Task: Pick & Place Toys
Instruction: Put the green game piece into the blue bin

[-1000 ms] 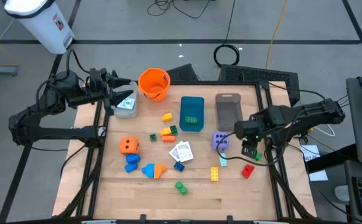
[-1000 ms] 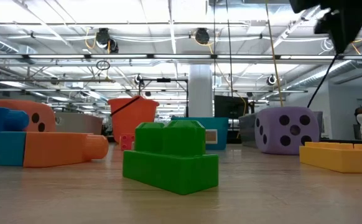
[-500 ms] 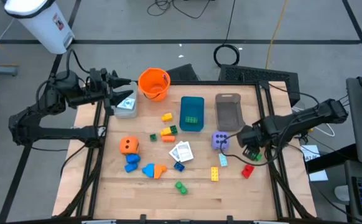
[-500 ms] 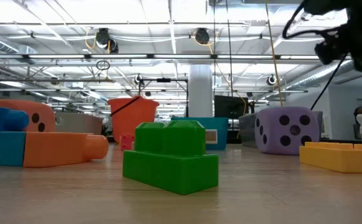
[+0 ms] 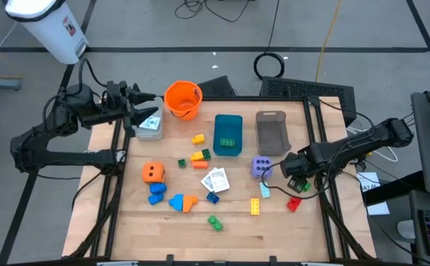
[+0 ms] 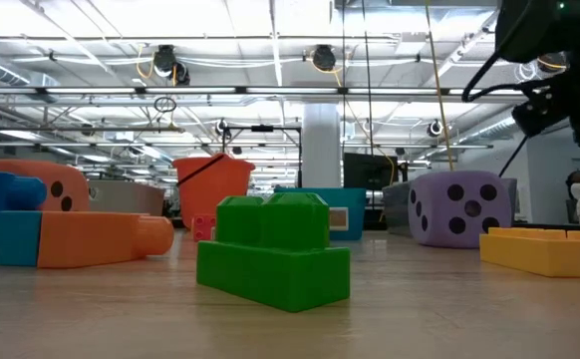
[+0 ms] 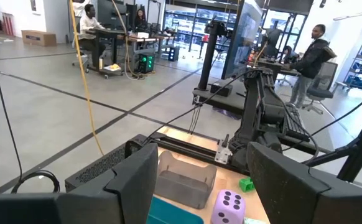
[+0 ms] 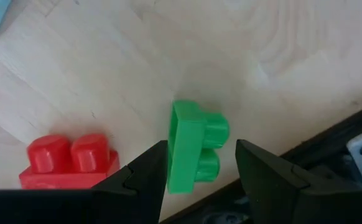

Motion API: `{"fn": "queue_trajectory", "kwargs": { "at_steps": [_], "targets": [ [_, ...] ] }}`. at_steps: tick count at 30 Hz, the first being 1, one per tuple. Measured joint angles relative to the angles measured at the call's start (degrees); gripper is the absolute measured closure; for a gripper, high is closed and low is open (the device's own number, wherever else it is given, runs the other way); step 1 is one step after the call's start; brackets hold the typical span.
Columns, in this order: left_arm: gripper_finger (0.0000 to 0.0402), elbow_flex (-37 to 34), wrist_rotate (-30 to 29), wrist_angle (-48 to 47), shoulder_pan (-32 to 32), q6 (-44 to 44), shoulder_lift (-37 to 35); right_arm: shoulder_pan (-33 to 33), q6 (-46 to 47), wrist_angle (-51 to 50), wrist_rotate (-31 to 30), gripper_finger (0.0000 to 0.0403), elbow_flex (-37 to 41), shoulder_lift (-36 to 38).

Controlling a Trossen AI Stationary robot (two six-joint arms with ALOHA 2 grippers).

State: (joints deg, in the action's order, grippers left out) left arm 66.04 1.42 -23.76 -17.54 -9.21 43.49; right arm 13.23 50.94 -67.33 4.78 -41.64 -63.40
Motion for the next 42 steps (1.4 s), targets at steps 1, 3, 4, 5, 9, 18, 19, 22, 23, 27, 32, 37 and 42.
{"fn": "queue_trajectory", "kwargs": {
  "at_steps": [1, 3, 4, 5, 9, 18, 19, 22, 23, 27, 32, 37, 42],
  "targets": [
    [0.0151, 0.0, 0.0, 0.0, 0.0, 0.0, 0.0, 0.0, 0.0, 0.7, 0.0, 0.0222, 0.5, 0.0],
    [0.0151, 0.0, 0.0, 0.0, 0.0, 0.0, 0.0, 0.0, 0.0, 1.6, 0.0, 0.0222, 1.2, 0.0],
    [0.0151, 0.0, 0.0, 0.0, 0.0, 0.0, 0.0, 0.0, 0.0, 2.1, 0.0, 0.0222, 1.6, 0.0],
    [0.0151, 0.0, 0.0, 0.0, 0.0, 0.0, 0.0, 0.0, 0.1, 2.4, 0.1, 0.0222, 1.9, 0.0],
    [0.0151, 0.0, 0.0, 0.0, 0.0, 0.0, 0.0, 0.0, 0.4, 4.5, 2.5, 0.0222, 3.5, 0.0],
    [0.0151, 0.0, 0.0, 0.0, 0.0, 0.0, 0.0, 0.0, 0.8, 7.5, 3.2, 0.0222, 5.6, 0.0],
    [0.0151, 0.0, 0.0, 0.0, 0.0, 0.0, 0.0, 0.0, 0.7, 7.5, 3.0, 0.0222, 5.6, 0.0],
    [0.0151, 0.0, 0.0, 0.0, 0.0, 0.0, 0.0, 0.0, 0.3, 7.5, 2.6, 0.0222, 5.7, 0.0],
    [0.0151, 0.0, 0.0, 0.0, 0.0, 0.0, 0.0, 0.0, 0.0, 7.5, 2.5, 0.0222, 5.7, 0.0],
    [0.0151, 0.0, 0.0, 0.0, 0.0, 0.0, 0.0, 0.0, -0.6, 7.5, 2.4, 0.0227, 5.7, 0.0],
    [0.0151, 0.0, 0.0, 0.0, 0.0, 0.0, 0.0, 0.0, -1.1, 7.4, 2.4, 0.0263, 5.8, 0.0],
    [0.0151, 0.0, 0.0, 0.0, 0.0, 0.0, 0.0, 0.0, -1.0, 7.7, 2.8, 0.0321, 7.7, 0.0],
    [0.0151, 0.0, 0.0, 0.0, 0.0, 0.0, 0.0, 0.0, -1.0, 7.6, 2.6, 0.0357, 8.4, 0.0]
  ]
}}
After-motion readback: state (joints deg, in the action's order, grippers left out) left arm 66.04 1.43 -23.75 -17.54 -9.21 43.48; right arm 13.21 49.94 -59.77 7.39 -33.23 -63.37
